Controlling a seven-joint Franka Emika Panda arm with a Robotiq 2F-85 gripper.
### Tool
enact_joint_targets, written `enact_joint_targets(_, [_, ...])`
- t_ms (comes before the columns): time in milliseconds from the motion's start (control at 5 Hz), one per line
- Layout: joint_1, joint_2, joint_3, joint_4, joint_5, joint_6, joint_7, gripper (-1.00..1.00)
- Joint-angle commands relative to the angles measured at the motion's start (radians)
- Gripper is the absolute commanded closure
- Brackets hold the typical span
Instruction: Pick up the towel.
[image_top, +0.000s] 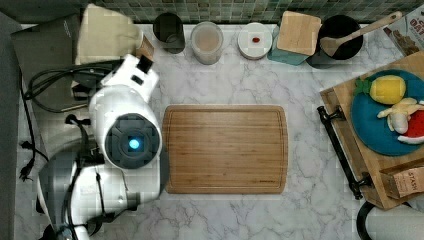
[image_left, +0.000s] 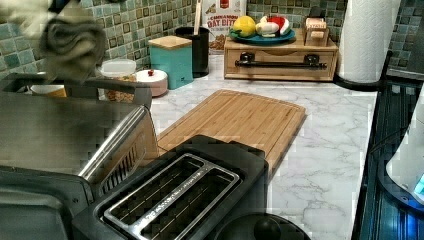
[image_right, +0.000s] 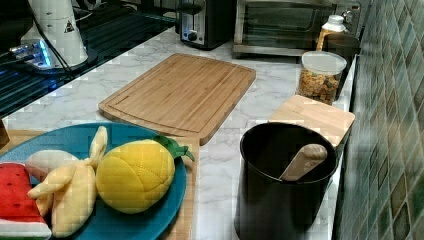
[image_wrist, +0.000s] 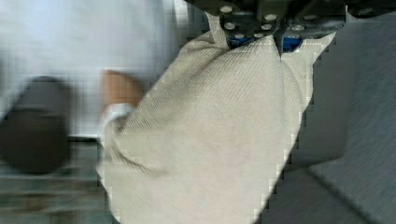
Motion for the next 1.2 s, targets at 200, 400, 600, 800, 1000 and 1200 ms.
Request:
enact_joint_targets(200, [-0.172,-0.112,-0.12,0.017,-0.386,-0.186,0.456,1.0])
enact_joint_targets(400, [-0.202,-0.087,-0.139,0.041,-0.401,-0.293,0.518,1.0])
enact_joint_targets(600, [-0.224,-0.073,-0.146,0.047,-0.398,-0.354,0.58,1.0])
enact_joint_targets(800, [-0.222,-0.08,-0.16,0.017,-0.361,-0.33,0.582,1.0])
enact_joint_targets(1000, [-0.216,-0.08,-0.166,0.017,-0.361,-0.33,0.582,1.0])
enact_joint_targets(1200, [-0.221,-0.08,-0.161,0.017,-0.361,-0.33,0.582,1.0])
